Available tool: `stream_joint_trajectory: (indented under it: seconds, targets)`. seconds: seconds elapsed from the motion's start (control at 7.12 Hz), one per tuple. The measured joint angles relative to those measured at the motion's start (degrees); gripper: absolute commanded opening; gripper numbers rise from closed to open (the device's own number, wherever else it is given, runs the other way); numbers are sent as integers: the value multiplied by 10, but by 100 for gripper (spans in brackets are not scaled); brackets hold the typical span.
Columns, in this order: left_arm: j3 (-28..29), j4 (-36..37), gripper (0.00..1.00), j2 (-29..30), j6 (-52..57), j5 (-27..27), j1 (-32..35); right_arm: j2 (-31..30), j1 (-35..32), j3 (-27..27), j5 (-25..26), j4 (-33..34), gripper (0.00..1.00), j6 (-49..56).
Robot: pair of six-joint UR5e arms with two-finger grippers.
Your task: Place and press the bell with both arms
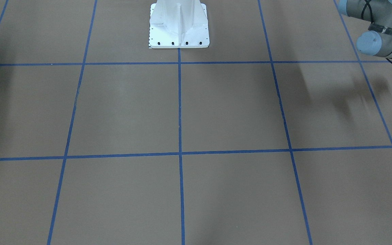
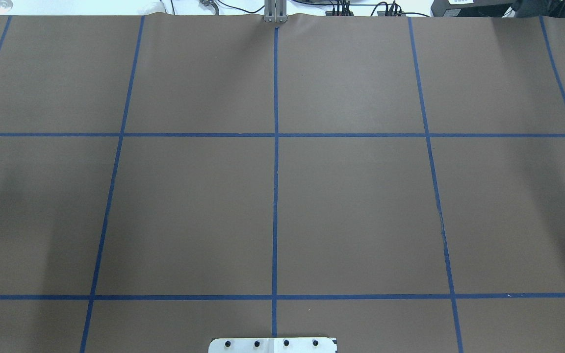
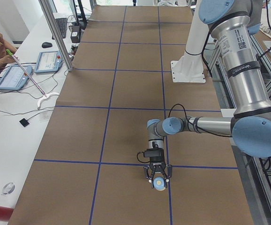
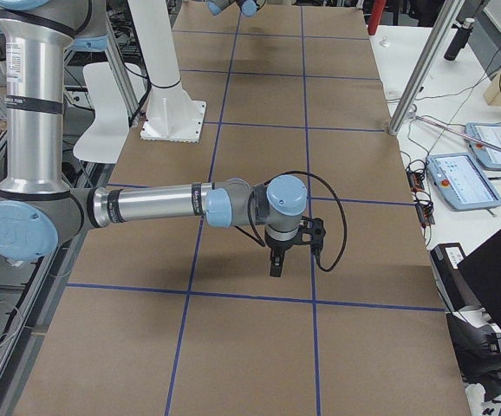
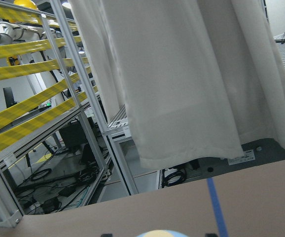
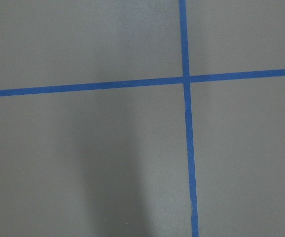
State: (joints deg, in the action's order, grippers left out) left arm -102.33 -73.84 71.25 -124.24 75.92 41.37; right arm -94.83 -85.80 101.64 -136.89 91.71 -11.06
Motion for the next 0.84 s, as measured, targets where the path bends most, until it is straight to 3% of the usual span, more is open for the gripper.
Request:
stream_joint_trajectory:
  seconds: [0.28,0.56,0.84]
  targets:
    - [15,-2,0,100,110,-53,80,1,0,-3,0,0,100,0]
    - [32,-21,0,208,168,-74,102,1,0,-9,0,0,100,2]
    - [92,-99,0,309,196,-91,102,3,1,-17,1,0,100,4]
